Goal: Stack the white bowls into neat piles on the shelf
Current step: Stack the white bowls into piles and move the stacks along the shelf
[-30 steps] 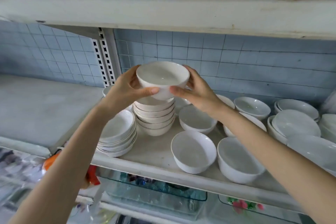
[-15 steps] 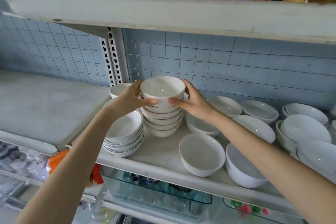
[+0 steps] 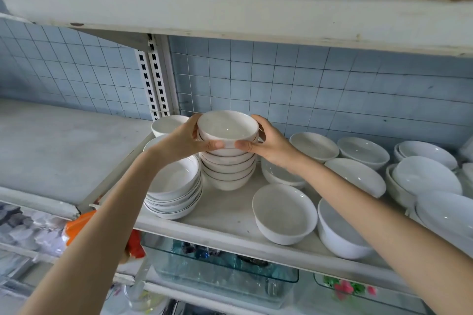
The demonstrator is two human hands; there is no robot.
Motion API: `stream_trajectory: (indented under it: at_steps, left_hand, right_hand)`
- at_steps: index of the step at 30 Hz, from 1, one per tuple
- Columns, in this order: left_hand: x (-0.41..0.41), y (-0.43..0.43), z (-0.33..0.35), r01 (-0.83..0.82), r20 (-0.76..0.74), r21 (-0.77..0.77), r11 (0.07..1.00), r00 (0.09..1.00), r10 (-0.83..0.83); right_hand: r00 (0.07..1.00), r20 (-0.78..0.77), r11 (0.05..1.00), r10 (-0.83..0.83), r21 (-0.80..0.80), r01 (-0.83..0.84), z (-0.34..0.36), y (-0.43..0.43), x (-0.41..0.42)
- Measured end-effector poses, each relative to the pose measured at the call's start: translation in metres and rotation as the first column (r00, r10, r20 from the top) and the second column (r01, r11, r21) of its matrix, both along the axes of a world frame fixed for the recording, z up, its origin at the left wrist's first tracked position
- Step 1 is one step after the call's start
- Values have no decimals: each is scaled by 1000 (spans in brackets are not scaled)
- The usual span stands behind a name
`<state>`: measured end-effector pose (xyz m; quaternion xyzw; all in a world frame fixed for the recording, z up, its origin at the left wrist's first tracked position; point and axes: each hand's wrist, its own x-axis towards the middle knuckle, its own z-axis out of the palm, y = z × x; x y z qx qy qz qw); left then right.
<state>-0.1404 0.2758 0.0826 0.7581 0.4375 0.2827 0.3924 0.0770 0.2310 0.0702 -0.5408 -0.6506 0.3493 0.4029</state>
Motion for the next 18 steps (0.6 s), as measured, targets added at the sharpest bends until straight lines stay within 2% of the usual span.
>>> stream_trajectory:
  at_steps: [9, 11, 15, 18]
  left_hand:
    - [8, -16, -6, -74, 62, 97, 993, 996, 69]
    - [7, -27, -10, -107, 59, 163, 981, 993, 99]
    - [13, -53, -17, -249, 22, 347, 904, 966, 257]
    - [25, -83, -22, -325, 117, 502, 801, 944, 309]
  right_hand:
    - [1000, -14, 999, 1, -46, -2, 8, -9, 7]
    - [1000, -12, 999, 8, -35, -8, 8, -16, 15]
    - [996, 68, 998, -65, 16, 64, 0, -36, 36]
    - [985, 133, 993, -113, 60, 106, -3, -59, 55]
